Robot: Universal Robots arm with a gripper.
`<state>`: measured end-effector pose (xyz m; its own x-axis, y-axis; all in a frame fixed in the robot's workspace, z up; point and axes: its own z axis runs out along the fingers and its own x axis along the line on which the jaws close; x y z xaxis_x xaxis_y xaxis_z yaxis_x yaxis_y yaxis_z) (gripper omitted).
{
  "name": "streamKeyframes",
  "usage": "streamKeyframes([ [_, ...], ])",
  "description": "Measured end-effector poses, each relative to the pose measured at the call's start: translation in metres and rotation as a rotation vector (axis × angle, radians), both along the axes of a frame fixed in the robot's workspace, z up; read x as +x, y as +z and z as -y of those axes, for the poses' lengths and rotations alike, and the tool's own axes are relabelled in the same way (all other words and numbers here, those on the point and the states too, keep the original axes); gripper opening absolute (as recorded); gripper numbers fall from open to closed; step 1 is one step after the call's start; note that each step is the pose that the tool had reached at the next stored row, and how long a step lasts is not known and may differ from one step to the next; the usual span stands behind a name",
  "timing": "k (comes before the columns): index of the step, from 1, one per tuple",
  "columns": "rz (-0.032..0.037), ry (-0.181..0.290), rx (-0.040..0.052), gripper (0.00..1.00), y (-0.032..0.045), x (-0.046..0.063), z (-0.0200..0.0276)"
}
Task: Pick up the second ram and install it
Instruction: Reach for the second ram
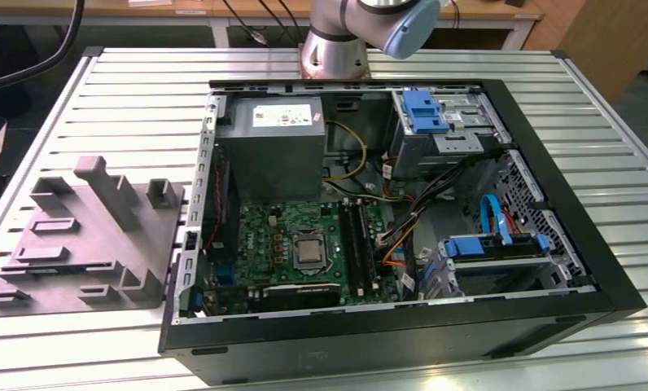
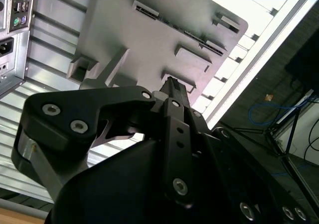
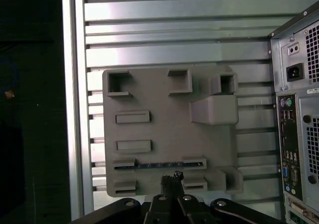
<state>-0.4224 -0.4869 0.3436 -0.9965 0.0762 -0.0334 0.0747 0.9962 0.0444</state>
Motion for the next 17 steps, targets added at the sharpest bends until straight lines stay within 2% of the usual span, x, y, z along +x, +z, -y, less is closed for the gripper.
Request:
streamKeyframes([
  [9,0.0000,0.004,-0.0002,0.10,0.0000,0.0000,0.0000],
  [17,0.0000,0.048,-0.0002,0.10,0.0000,0.0000,0.0000],
])
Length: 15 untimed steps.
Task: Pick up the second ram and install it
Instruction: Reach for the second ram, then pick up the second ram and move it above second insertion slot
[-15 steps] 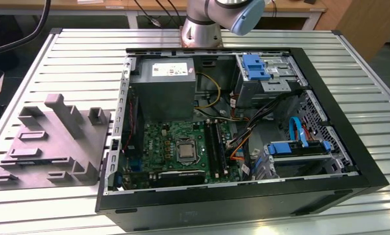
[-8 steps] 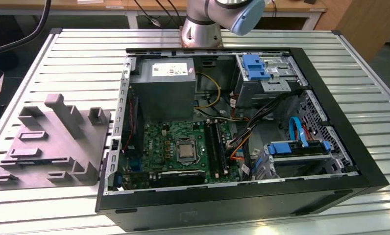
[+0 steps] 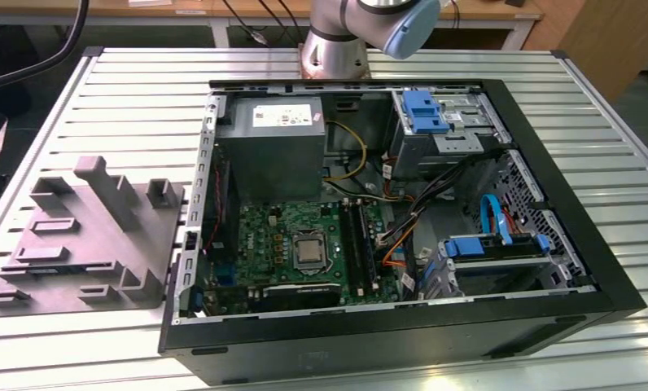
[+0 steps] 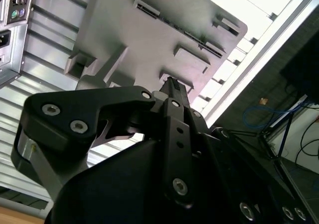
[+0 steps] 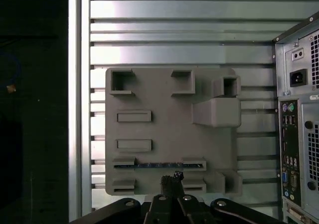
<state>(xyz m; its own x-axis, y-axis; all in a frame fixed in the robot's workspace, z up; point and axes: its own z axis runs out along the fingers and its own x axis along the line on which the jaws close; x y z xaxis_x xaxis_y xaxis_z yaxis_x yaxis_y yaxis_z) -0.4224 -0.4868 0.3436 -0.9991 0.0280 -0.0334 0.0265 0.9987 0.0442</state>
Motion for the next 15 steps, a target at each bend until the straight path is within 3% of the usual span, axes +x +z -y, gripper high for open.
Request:
streamKeyframes([
  [4,0.0000,0.021,0.0000,0.10,0.0000,0.0000,0.0000],
  [15,0.0000,0.023,0.0001,0.10,0.0000,0.0000,0.0000],
])
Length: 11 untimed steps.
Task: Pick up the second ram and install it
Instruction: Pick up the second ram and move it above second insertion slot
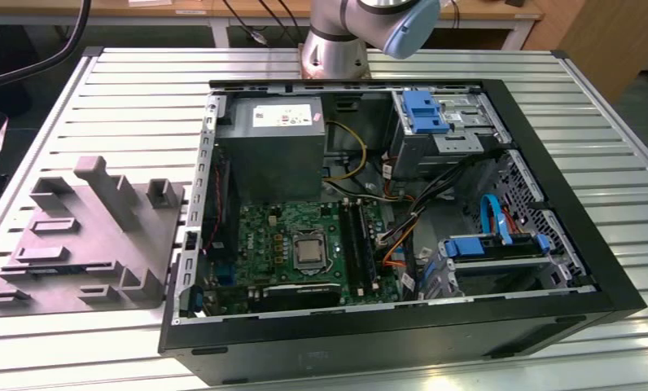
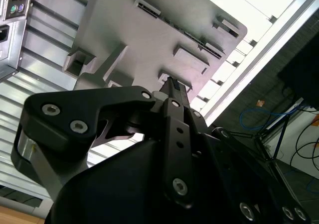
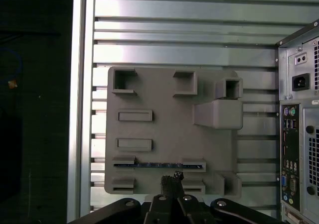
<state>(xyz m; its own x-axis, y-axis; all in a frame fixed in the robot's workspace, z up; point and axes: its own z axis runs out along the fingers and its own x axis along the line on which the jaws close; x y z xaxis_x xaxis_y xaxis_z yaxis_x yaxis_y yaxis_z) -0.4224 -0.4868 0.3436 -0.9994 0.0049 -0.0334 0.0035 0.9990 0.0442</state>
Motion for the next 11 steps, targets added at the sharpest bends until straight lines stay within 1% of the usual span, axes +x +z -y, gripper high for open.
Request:
streamKeyframes([
  [5,0.0000,0.004,0.0000,0.10,-0.0001,0.0000,0.0000],
  [7,0.0000,0.028,-0.0001,0.10,-0.0003,0.0000,0.0000],
  [11,0.0000,0.102,-0.0004,0.10,-0.0010,0.0000,0.0000],
])
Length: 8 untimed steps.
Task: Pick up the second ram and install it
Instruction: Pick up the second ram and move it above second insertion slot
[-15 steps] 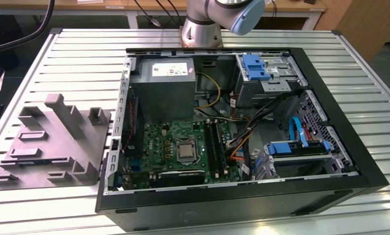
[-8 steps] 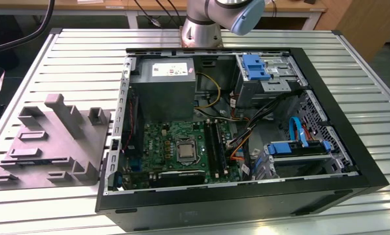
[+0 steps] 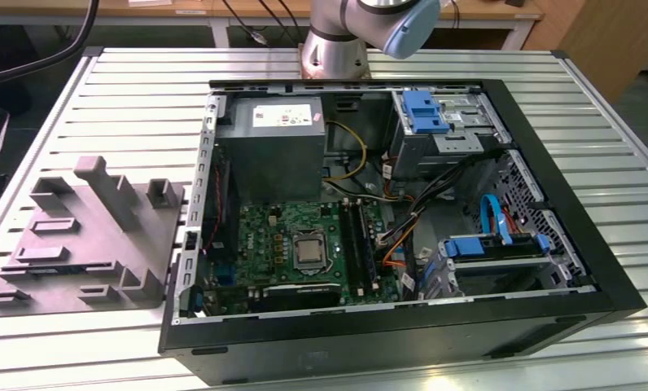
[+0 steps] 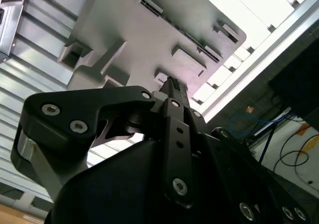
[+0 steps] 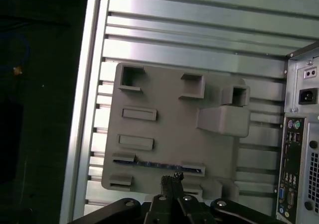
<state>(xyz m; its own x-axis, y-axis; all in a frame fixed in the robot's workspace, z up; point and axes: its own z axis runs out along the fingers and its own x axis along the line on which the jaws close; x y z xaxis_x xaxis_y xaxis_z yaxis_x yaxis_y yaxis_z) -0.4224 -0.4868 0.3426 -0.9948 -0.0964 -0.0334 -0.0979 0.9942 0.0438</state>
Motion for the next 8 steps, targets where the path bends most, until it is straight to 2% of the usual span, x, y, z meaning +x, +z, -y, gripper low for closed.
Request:
streamKeyframes([
  [8,-0.0001,0.145,-0.0029,0.10,-0.0017,0.0000,0.0000],
])
